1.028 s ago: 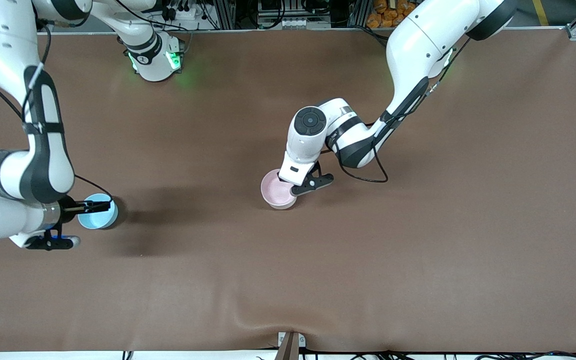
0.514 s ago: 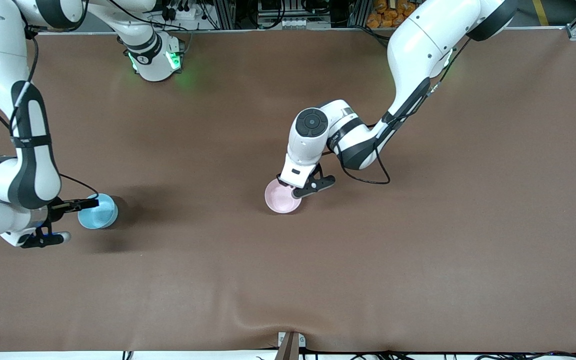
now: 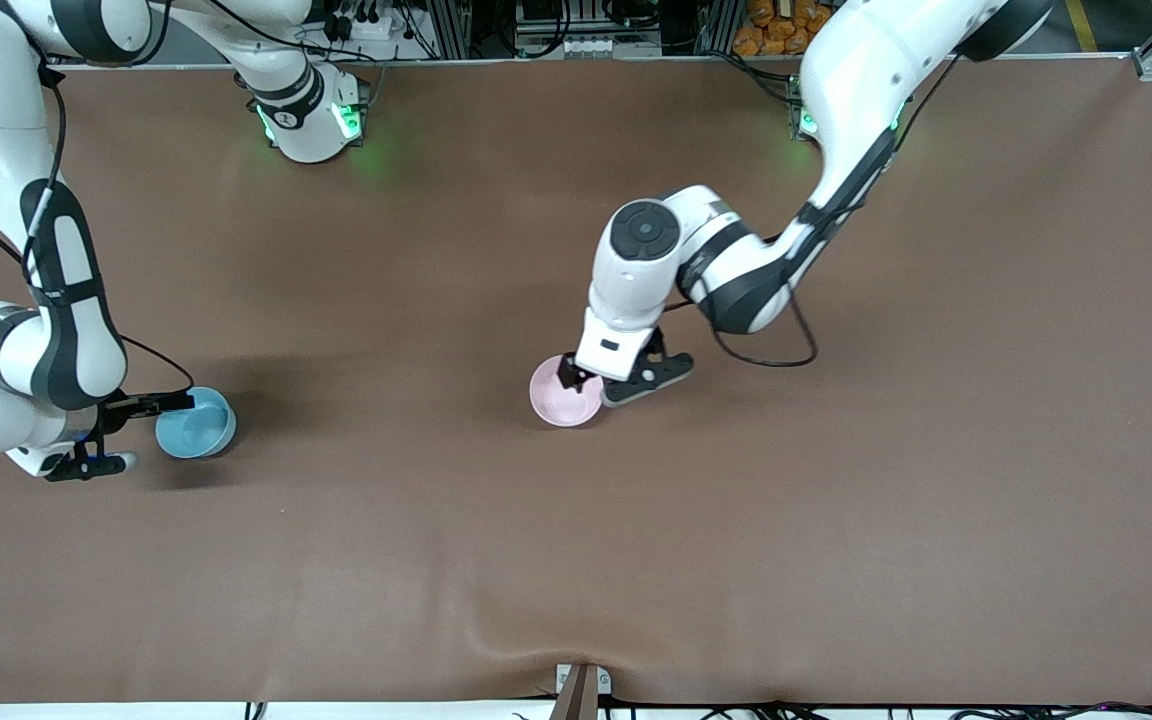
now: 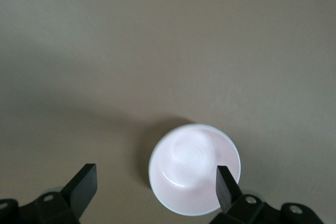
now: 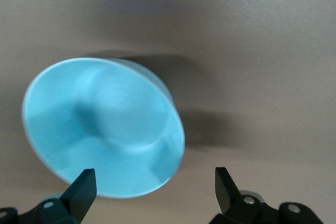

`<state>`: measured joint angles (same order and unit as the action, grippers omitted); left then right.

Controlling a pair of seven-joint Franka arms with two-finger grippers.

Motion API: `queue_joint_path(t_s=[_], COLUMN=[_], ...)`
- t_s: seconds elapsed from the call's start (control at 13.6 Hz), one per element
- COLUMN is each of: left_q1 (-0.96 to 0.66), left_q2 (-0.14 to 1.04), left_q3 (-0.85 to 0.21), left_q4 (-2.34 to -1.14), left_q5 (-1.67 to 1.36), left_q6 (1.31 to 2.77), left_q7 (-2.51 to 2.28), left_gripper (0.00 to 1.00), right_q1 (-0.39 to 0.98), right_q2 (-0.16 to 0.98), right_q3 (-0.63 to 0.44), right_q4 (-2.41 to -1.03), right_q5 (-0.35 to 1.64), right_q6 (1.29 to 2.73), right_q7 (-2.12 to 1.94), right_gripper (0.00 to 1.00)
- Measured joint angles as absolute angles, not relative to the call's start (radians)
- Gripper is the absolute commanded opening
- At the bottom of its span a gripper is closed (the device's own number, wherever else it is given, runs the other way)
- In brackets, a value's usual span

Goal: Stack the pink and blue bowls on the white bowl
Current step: 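Open the left gripper and raise it while the right gripper grasps the blue bowl, then carry the blue bowl with the right gripper over the pink bowl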

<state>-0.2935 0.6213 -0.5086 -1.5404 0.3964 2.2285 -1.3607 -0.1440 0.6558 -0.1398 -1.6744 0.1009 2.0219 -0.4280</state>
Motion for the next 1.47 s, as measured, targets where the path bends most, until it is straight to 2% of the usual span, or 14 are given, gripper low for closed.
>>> queue_joint_path(t_s=[0.07, 0.15, 0.22, 0.29, 0.44, 0.51, 1.1, 1.47], left_q1=[-0.274, -0.254, -0.238, -0.225, -0.195, -0.173, 0.076, 0.223], left_q2=[0.586, 0.552, 0.52, 0.491, 0.44, 0.413, 0.179, 0.063], left_q3=[-0.51, -0.513, -0.514, -0.515, -0.515, -0.515, -0.514, -0.511], left_q4=[-1.54, -1.539, -1.539, -1.54, -1.54, -1.539, -1.538, -1.538], left_q5=[0.395, 0.386, 0.368, 0.348, 0.308, 0.286, 0.147, 0.087], left_q6=[2.191, 2.15, 2.111, 2.076, 2.025, 1.996, 1.717, 1.6], left_q7=[-1.33, -1.288, -1.24, -1.197, -1.13, -1.074, -0.691, -0.487], left_gripper=[1.0, 1.0, 1.0, 1.0, 1.0, 1.0, 1.0, 1.0], right_q1=[-0.147, -0.149, -0.149, -0.149, -0.149, -0.149, -0.148, -0.142], right_q2=[0.656, 0.657, 0.657, 0.656, 0.657, 0.657, 0.658, 0.657], right_q3=[-0.14, -0.14, -0.14, -0.14, -0.14, -0.139, -0.126, -0.028], right_q4=[-1.688, -1.696, -1.697, -1.696, -1.696, -1.697, -1.662, -1.567], right_q5=[0.101, 0.101, 0.101, 0.102, 0.102, 0.103, 0.127, 0.133], right_q6=[2.041, 2.05, 2.053, 2.055, 2.057, 2.058, 2.072, 2.071], right_q7=[-0.429, -0.43, -0.43, -0.43, -0.43, -0.43, -0.431, -0.431], right_gripper=[1.0, 0.94, 0.81, 0.64, 0.08, 0.0, 0.0, 0.0])
